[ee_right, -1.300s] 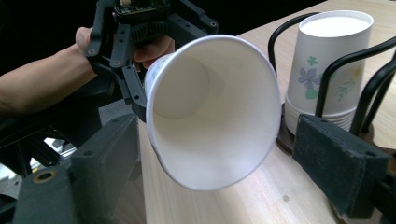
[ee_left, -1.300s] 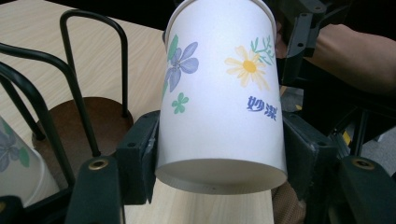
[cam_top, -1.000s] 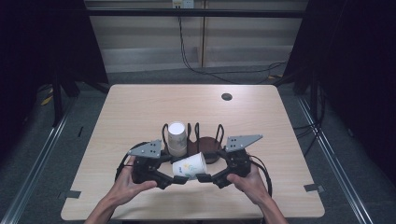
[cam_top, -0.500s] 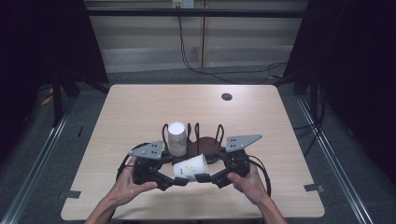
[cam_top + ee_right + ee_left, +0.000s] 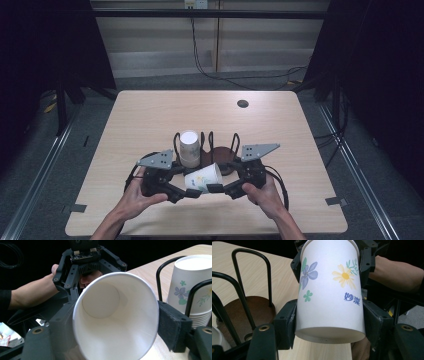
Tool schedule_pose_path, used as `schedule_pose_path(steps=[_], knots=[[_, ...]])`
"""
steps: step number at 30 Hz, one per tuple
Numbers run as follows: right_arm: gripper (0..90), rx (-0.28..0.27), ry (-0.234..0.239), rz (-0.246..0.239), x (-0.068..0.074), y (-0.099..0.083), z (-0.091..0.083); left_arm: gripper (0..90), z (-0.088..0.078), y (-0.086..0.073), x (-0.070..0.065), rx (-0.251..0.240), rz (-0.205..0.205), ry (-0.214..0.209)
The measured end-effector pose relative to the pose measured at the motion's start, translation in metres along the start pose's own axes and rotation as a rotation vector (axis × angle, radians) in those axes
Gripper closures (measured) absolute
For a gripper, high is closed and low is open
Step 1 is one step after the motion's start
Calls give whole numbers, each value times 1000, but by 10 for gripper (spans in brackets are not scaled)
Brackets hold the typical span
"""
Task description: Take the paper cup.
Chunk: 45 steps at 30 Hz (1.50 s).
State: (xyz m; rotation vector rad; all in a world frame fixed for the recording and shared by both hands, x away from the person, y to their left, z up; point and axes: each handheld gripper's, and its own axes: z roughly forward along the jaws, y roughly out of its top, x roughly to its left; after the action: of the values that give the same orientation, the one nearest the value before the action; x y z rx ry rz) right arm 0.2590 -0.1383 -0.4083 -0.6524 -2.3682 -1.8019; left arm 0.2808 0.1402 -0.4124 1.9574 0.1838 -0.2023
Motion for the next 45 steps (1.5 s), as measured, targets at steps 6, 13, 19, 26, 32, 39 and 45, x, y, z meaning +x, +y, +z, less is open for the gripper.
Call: schedule_pose_path(steps=[6, 13, 19, 26, 32, 39, 45], knots=[[279, 9, 1, -8, 0, 0, 1, 328, 3, -1, -1, 48, 2, 20], [285, 10, -16, -7, -1, -1, 0, 230, 4, -1, 1, 113, -25, 64], [287, 18, -37, -5, -1, 0, -1, 169, 6, -4, 4, 165, -34, 94], [290, 25, -66, 1, -2, 0, -6, 160, -2, -6, 4, 149, -43, 119], [292, 18, -79, 9, -3, 0, -10, 160, -9, -17, 5, 160, -47, 120], [294, 37, -108, 3, -2, 1, -13, 160, -23, -20, 8, 154, -70, 147], [298, 38, -121, 8, -4, 1, -19, 162, -34, -20, 11, 121, -70, 181]])
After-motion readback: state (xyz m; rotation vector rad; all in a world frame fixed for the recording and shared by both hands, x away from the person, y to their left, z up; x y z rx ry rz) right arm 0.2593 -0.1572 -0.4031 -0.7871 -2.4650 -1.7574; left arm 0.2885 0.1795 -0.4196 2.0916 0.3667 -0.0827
